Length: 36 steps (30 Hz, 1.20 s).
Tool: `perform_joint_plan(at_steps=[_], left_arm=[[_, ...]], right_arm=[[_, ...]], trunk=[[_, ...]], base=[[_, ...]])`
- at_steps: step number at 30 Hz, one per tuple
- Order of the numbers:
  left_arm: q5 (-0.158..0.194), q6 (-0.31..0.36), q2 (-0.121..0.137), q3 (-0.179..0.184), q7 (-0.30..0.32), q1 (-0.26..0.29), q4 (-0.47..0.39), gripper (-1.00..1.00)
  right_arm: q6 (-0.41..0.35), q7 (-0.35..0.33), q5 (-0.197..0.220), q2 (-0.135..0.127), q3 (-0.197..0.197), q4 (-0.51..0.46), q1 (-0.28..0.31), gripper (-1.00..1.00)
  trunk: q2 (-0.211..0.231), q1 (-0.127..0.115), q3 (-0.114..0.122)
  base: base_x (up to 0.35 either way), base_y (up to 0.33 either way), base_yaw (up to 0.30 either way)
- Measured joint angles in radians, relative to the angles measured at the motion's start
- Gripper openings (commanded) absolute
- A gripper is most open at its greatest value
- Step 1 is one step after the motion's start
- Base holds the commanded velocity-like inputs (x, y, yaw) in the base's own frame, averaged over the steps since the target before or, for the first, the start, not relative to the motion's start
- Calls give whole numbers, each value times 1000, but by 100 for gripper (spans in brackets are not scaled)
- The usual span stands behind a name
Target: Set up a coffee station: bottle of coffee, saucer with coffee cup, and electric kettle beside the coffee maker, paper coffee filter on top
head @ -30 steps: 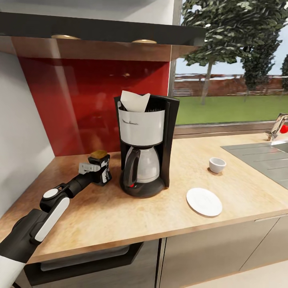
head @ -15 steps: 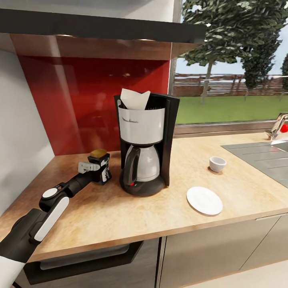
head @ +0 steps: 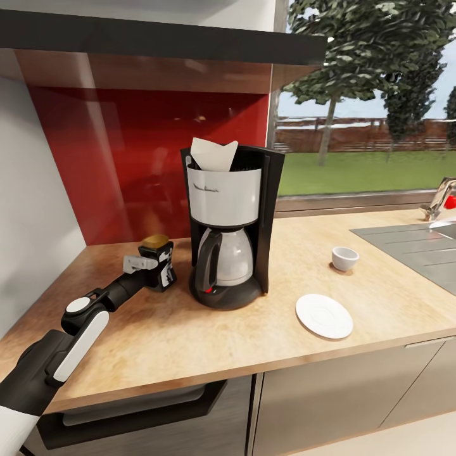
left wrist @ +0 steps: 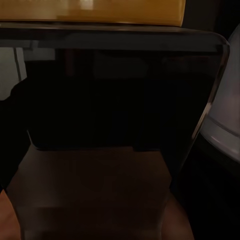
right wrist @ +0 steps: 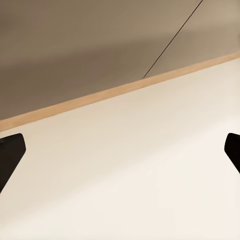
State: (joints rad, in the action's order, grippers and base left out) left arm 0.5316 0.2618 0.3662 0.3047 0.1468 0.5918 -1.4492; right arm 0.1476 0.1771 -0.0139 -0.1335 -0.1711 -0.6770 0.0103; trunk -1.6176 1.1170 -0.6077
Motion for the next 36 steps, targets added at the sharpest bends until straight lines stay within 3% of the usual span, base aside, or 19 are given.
perform_joint_plan(at_steps=[5, 6, 36], left_arm=[[0, 0, 0, 0, 0, 0, 0, -100], [0, 0, 0, 0, 0, 0, 0, 100], [1, 1, 0, 11, 0, 0, 22, 100]], right_arm=[[0, 0, 0, 0, 0, 0, 0, 100], [0, 0, 0, 0, 0, 0, 0, 100], [0, 0, 0, 0, 0, 0, 0, 100]], trunk=[[0, 0, 0], [0, 0, 0], [0, 0, 0]], base=[[0, 0, 0], [0, 0, 0], [0, 0, 0]])
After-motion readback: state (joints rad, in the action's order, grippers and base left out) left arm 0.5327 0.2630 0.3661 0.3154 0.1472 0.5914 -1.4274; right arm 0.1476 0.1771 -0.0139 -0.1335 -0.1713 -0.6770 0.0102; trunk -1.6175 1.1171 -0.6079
